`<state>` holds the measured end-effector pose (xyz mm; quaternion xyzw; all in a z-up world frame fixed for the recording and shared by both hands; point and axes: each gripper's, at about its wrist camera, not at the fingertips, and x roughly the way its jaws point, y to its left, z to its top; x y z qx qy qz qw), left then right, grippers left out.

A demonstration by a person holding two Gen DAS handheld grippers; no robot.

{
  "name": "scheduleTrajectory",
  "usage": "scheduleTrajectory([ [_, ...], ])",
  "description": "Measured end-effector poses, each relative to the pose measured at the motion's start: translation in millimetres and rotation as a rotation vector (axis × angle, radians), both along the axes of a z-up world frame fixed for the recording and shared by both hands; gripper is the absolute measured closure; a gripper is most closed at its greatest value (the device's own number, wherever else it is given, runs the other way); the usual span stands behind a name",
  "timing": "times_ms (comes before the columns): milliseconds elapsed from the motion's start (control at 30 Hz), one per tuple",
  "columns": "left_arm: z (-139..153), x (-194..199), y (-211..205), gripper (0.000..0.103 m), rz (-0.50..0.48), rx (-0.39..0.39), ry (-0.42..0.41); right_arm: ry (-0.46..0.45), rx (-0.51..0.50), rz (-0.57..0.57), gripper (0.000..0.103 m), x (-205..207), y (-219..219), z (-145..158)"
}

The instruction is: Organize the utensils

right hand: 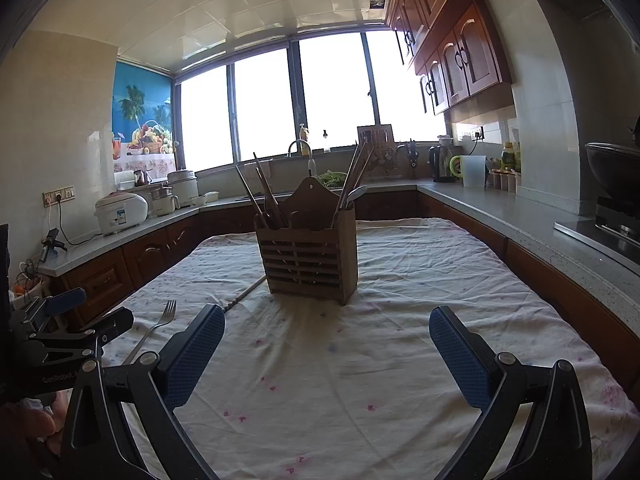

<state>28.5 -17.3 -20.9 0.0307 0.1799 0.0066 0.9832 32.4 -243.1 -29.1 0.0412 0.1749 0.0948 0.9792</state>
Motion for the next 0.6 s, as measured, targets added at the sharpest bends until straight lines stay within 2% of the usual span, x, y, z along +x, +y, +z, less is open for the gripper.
scheduleTrajectory([
  [600, -0.1, 0.2, 0.7, 0.000, 0.002, -0.002, 0.005, -0.005, 0.002, 0.003, 0.000, 0.4, 1.9, 3.5],
])
